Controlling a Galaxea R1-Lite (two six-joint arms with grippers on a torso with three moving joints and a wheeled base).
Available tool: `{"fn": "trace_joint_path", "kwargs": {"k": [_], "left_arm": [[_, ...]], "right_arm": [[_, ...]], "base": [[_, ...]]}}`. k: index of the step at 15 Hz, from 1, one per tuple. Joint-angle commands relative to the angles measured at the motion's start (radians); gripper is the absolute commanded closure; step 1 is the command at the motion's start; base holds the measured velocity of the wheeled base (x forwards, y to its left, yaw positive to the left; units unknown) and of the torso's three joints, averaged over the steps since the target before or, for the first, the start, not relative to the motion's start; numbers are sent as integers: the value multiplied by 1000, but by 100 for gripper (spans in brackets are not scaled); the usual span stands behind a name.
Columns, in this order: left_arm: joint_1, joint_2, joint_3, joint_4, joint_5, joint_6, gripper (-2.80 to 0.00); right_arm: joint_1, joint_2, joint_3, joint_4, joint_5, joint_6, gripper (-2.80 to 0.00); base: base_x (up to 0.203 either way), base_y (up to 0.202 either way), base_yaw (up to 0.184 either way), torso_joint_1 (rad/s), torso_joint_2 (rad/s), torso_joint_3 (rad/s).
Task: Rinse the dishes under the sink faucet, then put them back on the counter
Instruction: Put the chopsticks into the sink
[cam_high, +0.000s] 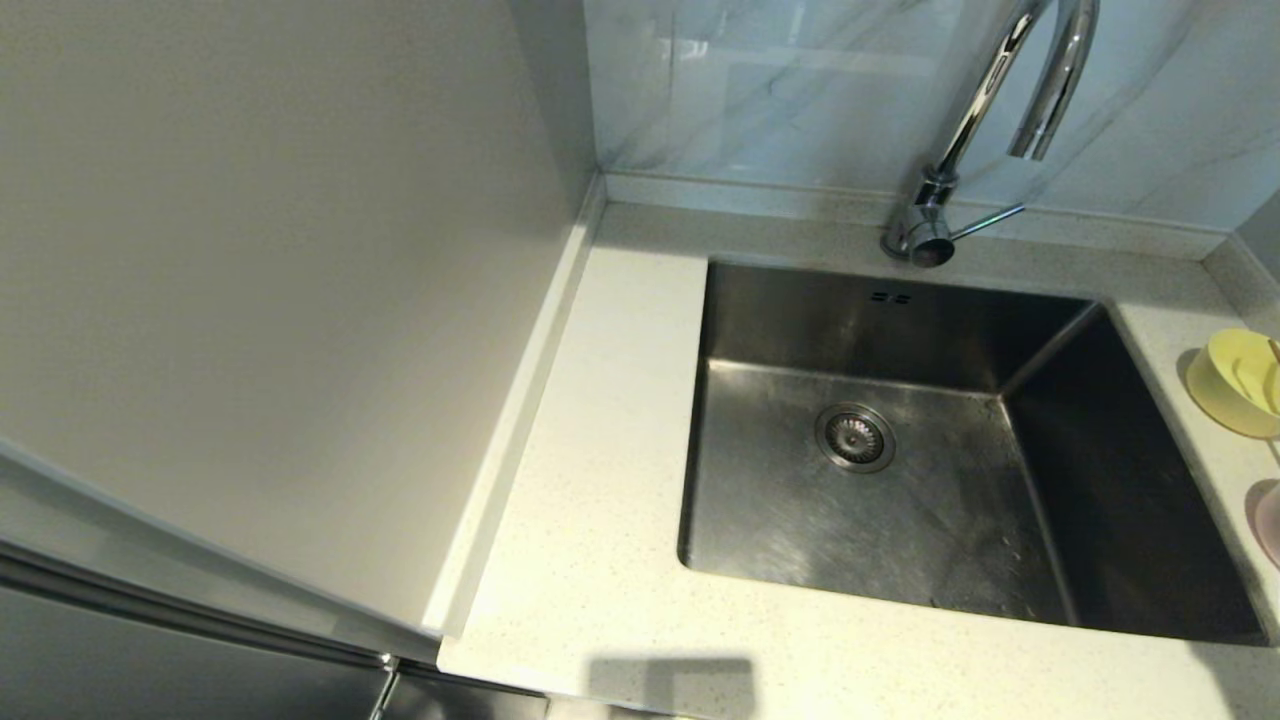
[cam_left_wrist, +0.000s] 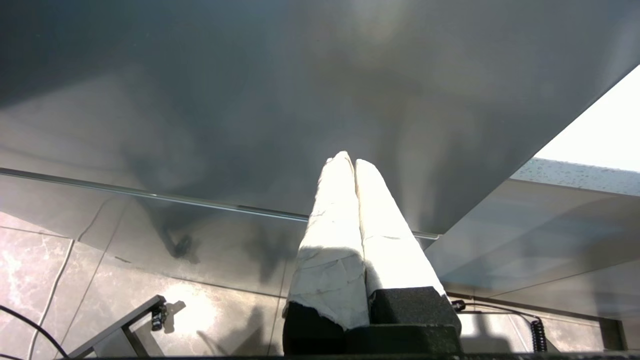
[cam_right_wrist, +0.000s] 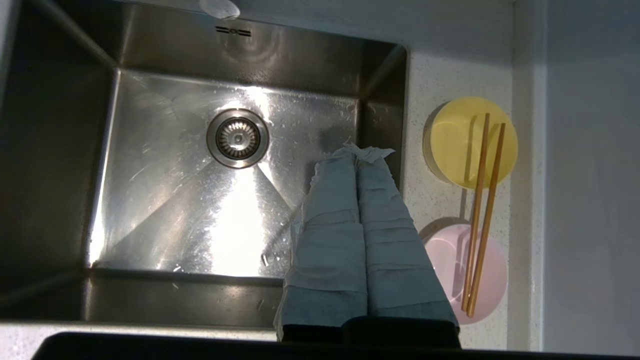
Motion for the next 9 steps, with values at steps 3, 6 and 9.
{"fn": "trace_joint_path", "kwargs": {"k": [3,6,9], "left_arm": [[0,-3,0,0,1,-1,0],[0,-3,0,0,1,-1,0],[0,-3,0,0,1,-1,0]], "right_arm": [[-271,243,-189,237,159,-11,0],[-453,244,-169,388,306,-58,0],[-600,240,-91,441,437,-245,0]], "base": [[0,0,0,0,0,0],[0,0,0,0,0,0],[0,0,0,0,0,0]]}}
